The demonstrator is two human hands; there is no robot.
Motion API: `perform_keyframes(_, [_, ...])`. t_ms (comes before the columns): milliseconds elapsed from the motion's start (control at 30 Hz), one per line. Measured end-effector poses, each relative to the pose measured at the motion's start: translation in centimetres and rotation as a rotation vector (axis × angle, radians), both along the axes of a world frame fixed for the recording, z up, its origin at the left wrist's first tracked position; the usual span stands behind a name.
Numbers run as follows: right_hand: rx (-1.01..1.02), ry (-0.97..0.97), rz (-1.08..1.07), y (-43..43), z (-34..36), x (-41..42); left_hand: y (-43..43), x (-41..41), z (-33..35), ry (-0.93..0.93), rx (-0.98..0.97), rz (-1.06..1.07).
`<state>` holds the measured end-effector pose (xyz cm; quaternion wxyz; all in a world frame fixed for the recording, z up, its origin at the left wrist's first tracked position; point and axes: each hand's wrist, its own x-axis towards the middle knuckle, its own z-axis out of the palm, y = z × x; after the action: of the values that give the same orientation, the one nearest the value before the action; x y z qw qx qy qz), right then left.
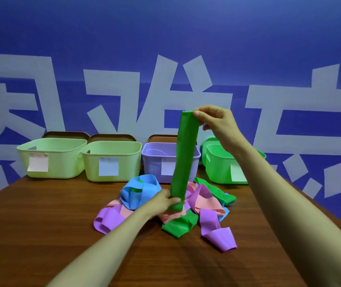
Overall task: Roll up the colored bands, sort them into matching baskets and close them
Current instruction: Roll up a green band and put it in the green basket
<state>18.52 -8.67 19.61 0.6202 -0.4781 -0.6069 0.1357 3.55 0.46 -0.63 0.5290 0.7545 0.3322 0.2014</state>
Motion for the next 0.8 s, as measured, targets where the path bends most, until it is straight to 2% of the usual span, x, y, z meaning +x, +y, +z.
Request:
perform_keyframes(100, [-0.010,0.011,0.001,-0.1,-0.2,0.1,-1.3,0.0,2.4,-0.038,0.053,-0.062])
perform_keyframes(233, [-0.030,-0.001,0.022,-0.3,0.2,0.1,-3.0,0.5,7.4,-0.433,0.027,0.019])
perform_keyframes(267, [-0.033,0.009,0.033,-0.4,0.2,0.1,-3.1,0.5,8.3,-0.477,0.033,0.030])
perform_keyframes(433, [-0.044,0.076,0.049,-0.9,-0.3,0.0,-3.3,-0.4,10.3,-0.379,0.168,0.038])
perform_keyframes(633, [-0.154,0.104,0.050,-1.0,-1.7,0.5,-4.4,-1.9,10.1,-0.296,0.015,-0.164])
perform_keyframes(800, [-0.281,0.150,0.031,0.3,-4.1,1.0,-4.0,-2.4,8.9,-0.197,-0.033,-0.162])
